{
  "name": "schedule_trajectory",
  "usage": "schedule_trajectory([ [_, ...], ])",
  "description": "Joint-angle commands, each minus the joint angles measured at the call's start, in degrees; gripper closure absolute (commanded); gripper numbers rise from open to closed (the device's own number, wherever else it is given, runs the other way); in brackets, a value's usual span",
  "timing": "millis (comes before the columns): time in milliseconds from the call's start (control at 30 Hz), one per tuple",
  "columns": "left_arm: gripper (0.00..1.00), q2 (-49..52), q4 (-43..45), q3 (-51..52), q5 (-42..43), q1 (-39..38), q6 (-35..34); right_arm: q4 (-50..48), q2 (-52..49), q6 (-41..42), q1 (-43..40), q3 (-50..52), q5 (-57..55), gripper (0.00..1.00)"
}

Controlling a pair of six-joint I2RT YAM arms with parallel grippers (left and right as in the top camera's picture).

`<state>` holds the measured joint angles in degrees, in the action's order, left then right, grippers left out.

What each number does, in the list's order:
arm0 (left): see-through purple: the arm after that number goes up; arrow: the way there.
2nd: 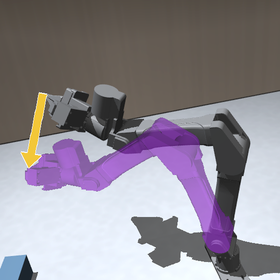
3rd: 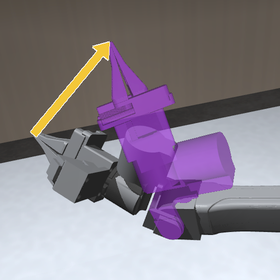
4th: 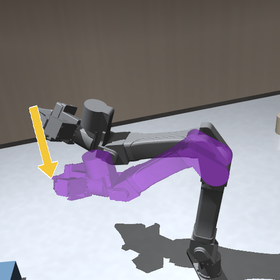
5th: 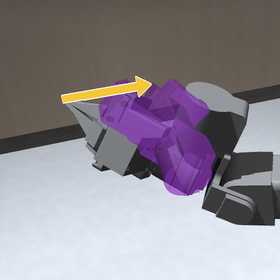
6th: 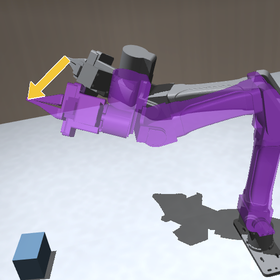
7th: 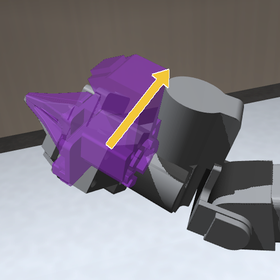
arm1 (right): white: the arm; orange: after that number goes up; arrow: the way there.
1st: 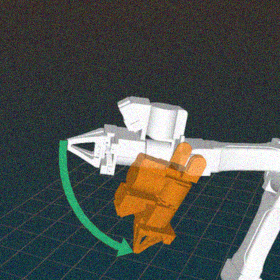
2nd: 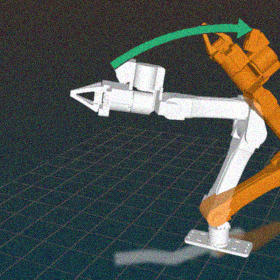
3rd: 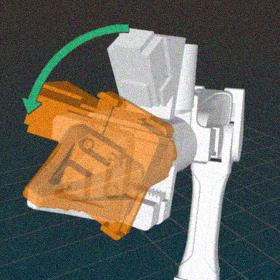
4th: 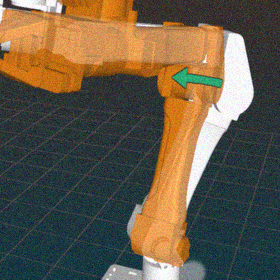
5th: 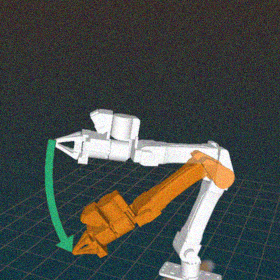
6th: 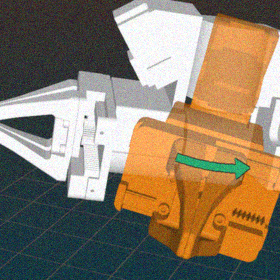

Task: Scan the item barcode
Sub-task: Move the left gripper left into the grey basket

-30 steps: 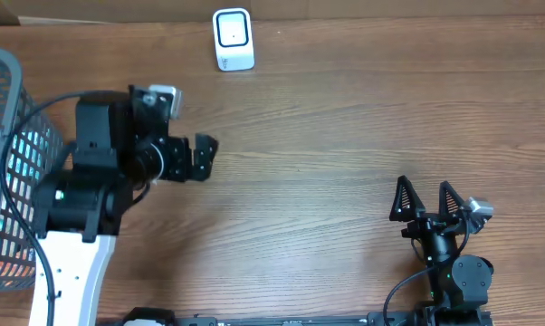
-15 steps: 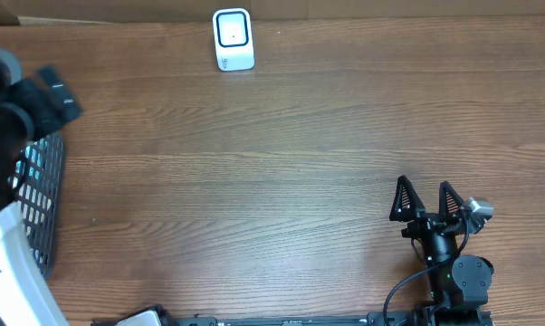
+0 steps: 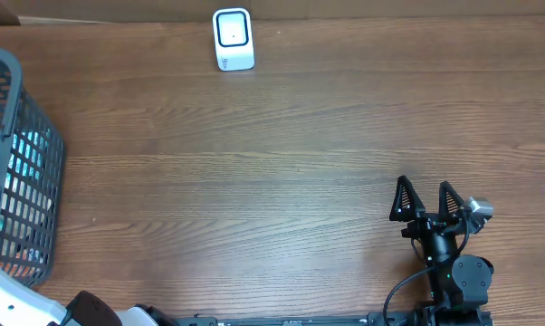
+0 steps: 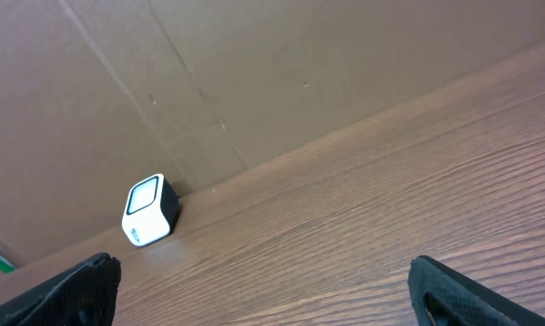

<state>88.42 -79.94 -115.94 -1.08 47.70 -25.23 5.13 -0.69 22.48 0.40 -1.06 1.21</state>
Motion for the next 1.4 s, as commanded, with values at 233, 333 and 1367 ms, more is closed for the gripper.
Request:
schedule_trajectory([
  [233, 0.00, 3.37, 1.77, 6.45, -6.10, 4.15, -1.40, -0.39, 0.52, -0.02, -0.15, 0.61, -0.15, 0.00],
  [333, 0.00, 3.48, 4.55, 10.58, -7.54, 4.50, 0.33, -0.39, 0.52, -0.02, -0.15, 0.61, -0.15, 0.00],
  [1367, 0.11, 24.61, 27.67, 28.30, -8.37, 7.28, 15.43, -0.39, 0.52, -0.02, -0.15, 0.61, -0.15, 0.00],
])
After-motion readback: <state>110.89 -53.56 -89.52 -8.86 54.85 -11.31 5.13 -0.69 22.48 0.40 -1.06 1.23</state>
